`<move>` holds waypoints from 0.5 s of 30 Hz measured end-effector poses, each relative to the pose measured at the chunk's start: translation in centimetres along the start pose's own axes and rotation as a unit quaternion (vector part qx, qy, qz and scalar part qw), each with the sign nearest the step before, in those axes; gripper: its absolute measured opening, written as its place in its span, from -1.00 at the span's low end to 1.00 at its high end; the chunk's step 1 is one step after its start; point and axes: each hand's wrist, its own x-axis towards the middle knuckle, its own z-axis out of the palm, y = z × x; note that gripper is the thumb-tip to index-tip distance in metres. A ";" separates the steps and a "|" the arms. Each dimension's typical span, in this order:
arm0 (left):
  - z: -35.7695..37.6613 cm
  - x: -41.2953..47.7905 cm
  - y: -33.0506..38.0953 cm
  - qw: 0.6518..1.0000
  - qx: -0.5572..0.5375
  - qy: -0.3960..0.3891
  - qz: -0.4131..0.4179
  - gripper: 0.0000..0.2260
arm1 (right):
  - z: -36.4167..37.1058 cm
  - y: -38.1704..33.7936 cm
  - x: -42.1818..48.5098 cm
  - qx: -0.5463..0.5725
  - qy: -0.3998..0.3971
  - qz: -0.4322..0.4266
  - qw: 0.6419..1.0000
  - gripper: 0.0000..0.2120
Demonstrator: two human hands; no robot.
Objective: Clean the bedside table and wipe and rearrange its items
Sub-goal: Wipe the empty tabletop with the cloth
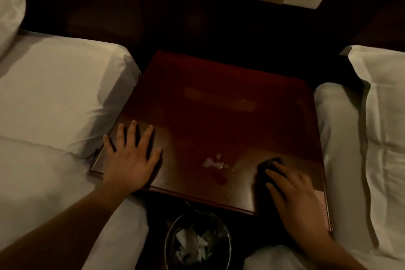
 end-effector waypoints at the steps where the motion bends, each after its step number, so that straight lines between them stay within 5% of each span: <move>1: -0.1 0.0 0.0 1.000 0.000 0.003 0.000 -0.40 | 0.6 -1.2 0.6 0.018 0.009 -0.044 0.999 -0.71; 6: 0.0 -0.1 -0.1 1.000 0.005 0.010 0.008 -0.41 | 3.8 -4.2 3.5 -0.061 -0.062 -0.144 0.986 -0.58; 12: 0.0 0.0 -0.2 1.000 0.022 0.006 0.006 -0.40 | 1.8 0.5 5.7 -0.108 -0.016 0.091 0.990 -0.53; 15: -0.2 -0.1 -0.1 1.000 0.022 -0.002 0.004 -0.39 | 1.7 -1.2 3.3 -0.094 -0.019 -0.002 0.995 -0.61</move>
